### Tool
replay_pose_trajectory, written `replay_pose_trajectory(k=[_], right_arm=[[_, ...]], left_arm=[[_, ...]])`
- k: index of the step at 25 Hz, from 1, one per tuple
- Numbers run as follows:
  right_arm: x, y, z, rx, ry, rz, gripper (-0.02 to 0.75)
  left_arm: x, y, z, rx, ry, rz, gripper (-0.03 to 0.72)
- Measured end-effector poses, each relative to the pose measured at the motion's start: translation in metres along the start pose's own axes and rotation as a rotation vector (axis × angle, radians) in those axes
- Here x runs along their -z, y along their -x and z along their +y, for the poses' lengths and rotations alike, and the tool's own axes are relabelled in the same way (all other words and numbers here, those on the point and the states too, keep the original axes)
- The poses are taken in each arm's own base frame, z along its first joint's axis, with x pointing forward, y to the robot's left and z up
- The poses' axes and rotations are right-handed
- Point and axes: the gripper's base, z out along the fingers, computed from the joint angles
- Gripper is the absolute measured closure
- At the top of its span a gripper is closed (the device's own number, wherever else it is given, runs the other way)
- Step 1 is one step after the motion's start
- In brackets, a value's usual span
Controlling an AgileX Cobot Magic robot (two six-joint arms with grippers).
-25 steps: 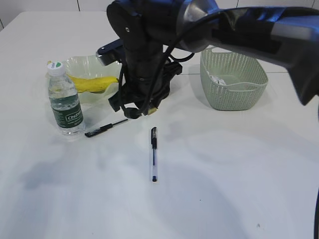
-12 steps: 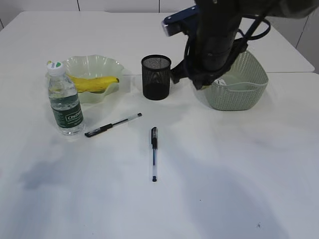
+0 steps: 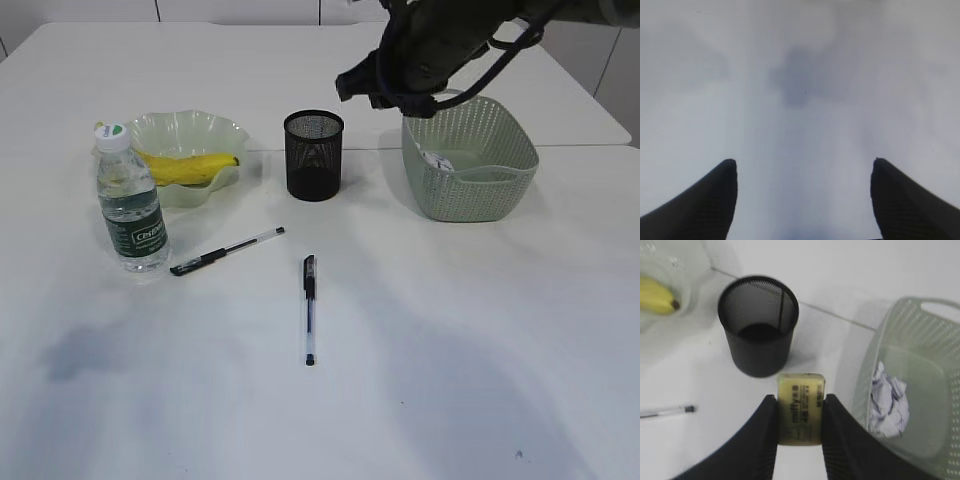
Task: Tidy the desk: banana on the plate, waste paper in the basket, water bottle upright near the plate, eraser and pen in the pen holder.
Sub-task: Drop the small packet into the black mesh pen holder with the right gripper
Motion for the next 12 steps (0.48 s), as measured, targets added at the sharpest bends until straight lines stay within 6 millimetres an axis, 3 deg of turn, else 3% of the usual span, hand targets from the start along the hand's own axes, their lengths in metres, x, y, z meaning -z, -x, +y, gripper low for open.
replay_pose_trajectory(k=[5,12], right_arm=[[-0.005,0.012,0.004,0.002,0.036,-0.146,0.530],[-0.038,0.006,0.011,0.020,0.064,-0.225,0.531]], left_arm=[[0.000,0.000,0.000,0.000,0.000,0.000,0.097],[0.000,0.000,0.000,0.000,0.000,0.000,0.097]])
